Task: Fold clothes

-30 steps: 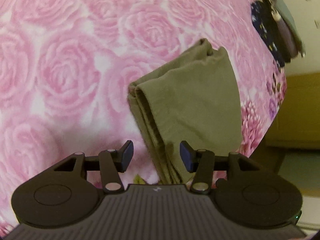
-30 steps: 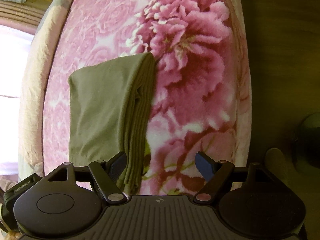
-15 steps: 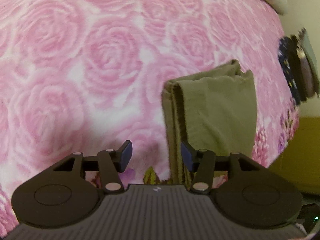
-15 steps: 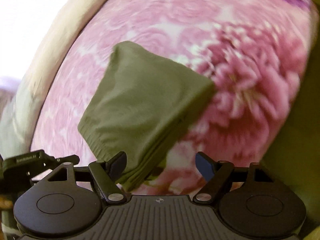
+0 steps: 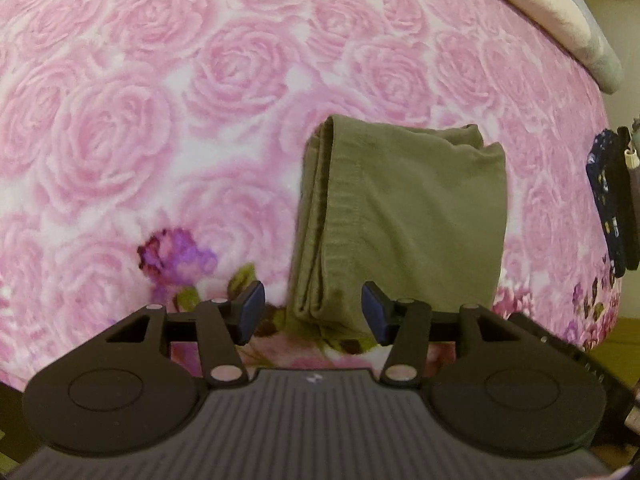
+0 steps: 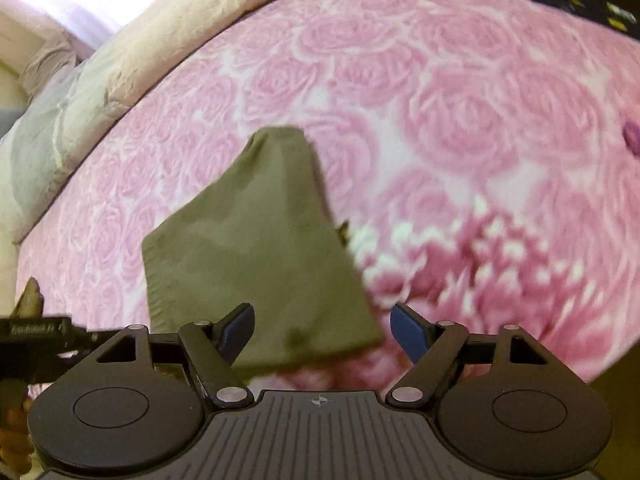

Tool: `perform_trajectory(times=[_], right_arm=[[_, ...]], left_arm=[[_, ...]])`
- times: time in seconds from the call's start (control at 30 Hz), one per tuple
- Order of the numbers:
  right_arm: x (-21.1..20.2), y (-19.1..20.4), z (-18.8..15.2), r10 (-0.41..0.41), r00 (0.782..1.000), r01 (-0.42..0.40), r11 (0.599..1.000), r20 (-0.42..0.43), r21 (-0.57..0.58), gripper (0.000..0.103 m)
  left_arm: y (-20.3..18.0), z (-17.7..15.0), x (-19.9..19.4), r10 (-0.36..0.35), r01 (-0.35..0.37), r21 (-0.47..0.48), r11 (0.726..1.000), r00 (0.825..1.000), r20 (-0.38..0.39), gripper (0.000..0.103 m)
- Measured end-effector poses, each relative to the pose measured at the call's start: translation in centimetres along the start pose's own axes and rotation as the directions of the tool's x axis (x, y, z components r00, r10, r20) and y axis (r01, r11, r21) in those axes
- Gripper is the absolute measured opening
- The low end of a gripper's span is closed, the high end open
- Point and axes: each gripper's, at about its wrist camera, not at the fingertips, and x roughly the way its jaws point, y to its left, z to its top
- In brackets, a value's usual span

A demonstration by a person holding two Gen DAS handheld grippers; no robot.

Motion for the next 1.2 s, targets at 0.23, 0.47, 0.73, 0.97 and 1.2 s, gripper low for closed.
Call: perform_trajectory(times=[0.23,0.47,0.73,0.97,1.2], right_arm=[[1.7,-1.2,1.9,0.021,0.999,-0.023,0.999,-0.035,-0.050,0.078],[2.4,-1.2,1.6,0.037,0.997,-0.043,0.995,-0.067,-0.088,0.079],[2.8,-2.8,1.8,0.088,0.995,-0.091,0.995,-0.054,-0.046,0.079],[4.8,-6.5,2.7,0.316,0.949,-0.307,0.928,-0.009,0.210,0.079],[8.1,-7.2,4.9,0.342,0.940,-0.334,0.920,-0.004,0.204,0.079]], left_arm=[[-0.1,0.1,0.5,0.082,-0.081,-0.036,0.996,0.997,0.013,0.048],[-0.8,-0.4,0.5,0.085,-0.084,-0.038,0.996,0.996,0.019,0.049],[0.5,-0.1,0.4,-0.058,0.063,-0.055,0.996,0.994,0.096,0.050],[5.4,1.8,3.3,-0.316,0.345,-0.160,0.925,0.931,0.182,0.061],[6.9,3.1,8.2,-0.426,0.442,-0.244,0.863,0.897,0.119,0.064]])
